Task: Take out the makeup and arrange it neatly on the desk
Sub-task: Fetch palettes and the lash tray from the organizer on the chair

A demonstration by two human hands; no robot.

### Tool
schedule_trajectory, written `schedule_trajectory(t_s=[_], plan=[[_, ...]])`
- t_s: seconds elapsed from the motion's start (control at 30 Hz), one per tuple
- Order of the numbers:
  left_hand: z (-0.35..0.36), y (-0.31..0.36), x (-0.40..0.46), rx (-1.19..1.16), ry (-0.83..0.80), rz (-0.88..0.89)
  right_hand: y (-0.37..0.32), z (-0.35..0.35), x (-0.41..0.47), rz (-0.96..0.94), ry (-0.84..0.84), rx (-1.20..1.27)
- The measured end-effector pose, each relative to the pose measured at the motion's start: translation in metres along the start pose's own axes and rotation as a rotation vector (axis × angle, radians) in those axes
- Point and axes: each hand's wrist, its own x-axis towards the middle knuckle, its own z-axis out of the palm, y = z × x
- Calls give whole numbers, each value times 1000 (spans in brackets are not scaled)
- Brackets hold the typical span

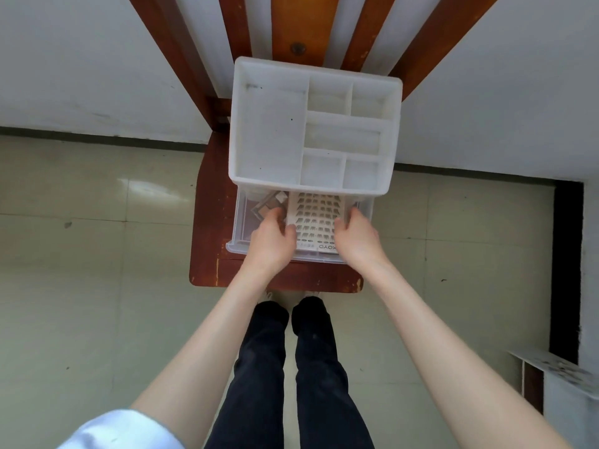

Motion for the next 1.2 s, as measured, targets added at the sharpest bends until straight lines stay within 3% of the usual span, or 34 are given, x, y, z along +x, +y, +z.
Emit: schedule_trajectory(t_s=[0.13, 0.2, 0.37, 0.43, 0.53, 0.6, 0.73, 0.83, 0.93, 1.03, 1.2], plan=[[-2, 6, 8, 14, -15, -38, -4, 1, 6, 106, -64, -3], [-7, 7, 10, 26, -20, -44, -1, 1, 3, 85, -46, -58], [-27, -3, 3, -215, -138, -116, 2, -7, -16, -36, 25, -143], [-34, -8, -4, -312, -185, -141, 4, -13, -22, 18, 24, -37], [-37, -13, -16, -375, -291, -151, 15, -22, -31, 176, -73, 325], [-36, -14, -20, -224, -308, -115, 25, -27, -35, 234, -160, 458], [-28, -12, -5, 170, 70, 121, 44, -33, -42, 242, -186, 497], [-15, -9, 15, 297, 152, 236, 49, -34, -42, 232, -190, 497], [-2, -11, 29, 450, 130, 234, 49, -33, -39, 212, -189, 479], [8, -15, 34, 631, 232, 207, 49, -31, -34, 189, -157, 486], [15, -14, 33, 580, 250, 117, 54, -34, -31, 210, -132, 497]])
